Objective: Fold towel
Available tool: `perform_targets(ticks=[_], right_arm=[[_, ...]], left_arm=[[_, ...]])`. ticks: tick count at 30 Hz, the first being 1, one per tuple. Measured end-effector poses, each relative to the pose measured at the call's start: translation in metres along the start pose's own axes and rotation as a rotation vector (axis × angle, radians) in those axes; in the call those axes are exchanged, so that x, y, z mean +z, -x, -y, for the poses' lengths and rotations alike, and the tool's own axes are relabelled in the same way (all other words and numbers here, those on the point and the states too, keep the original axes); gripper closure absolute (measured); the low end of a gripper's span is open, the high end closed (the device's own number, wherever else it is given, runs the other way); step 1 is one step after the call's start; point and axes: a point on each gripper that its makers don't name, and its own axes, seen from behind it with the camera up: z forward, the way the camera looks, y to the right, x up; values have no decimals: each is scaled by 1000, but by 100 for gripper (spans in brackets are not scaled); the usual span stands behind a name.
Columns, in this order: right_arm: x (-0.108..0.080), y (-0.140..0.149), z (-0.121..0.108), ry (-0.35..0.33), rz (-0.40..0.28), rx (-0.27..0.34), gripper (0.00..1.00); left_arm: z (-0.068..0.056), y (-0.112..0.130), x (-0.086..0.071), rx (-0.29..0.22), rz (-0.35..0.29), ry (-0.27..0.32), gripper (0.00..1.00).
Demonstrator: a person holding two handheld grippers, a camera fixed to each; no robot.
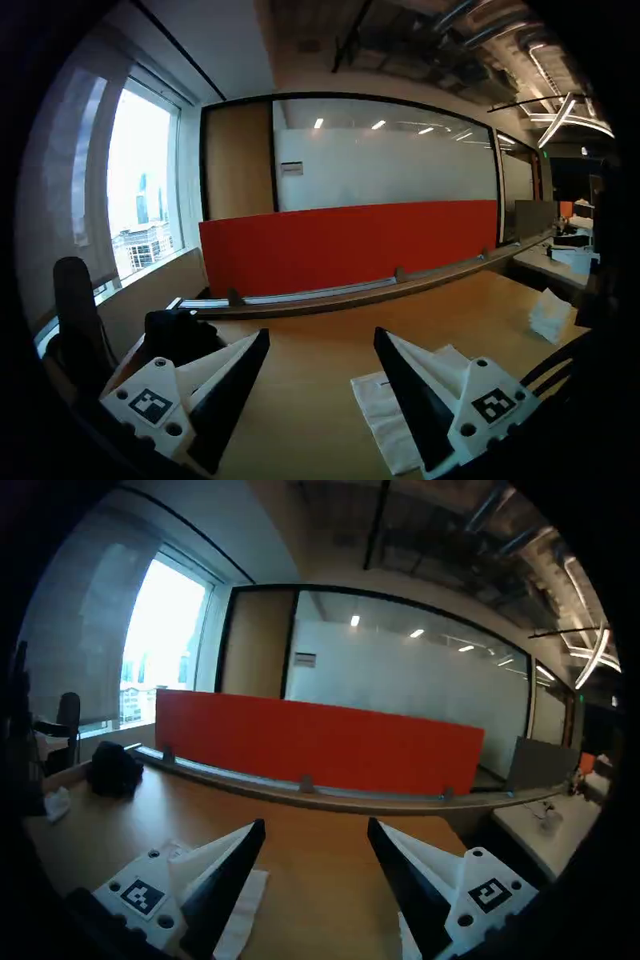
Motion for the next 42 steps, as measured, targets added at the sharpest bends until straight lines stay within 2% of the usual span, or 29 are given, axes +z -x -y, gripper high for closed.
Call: perform_targets(ticks=[8,15,21,32,42], right_arm=[[-2,0,15,-97,35,-21,0],[-2,10,28,-168,86,-46,0],[-3,25,41,-228,134,-85,0],[-8,63,64,-321,215,-138,0],[-8,110,78,-365,284,-178,0]], left_arm=[[-23,4,3,13,42,114,3],[-31,12,5,28,70,158,3],[-44,27,3,49,106,203,3],[-64,72,3,74,189,269,3],[-70,120,-2,67,262,287,3]])
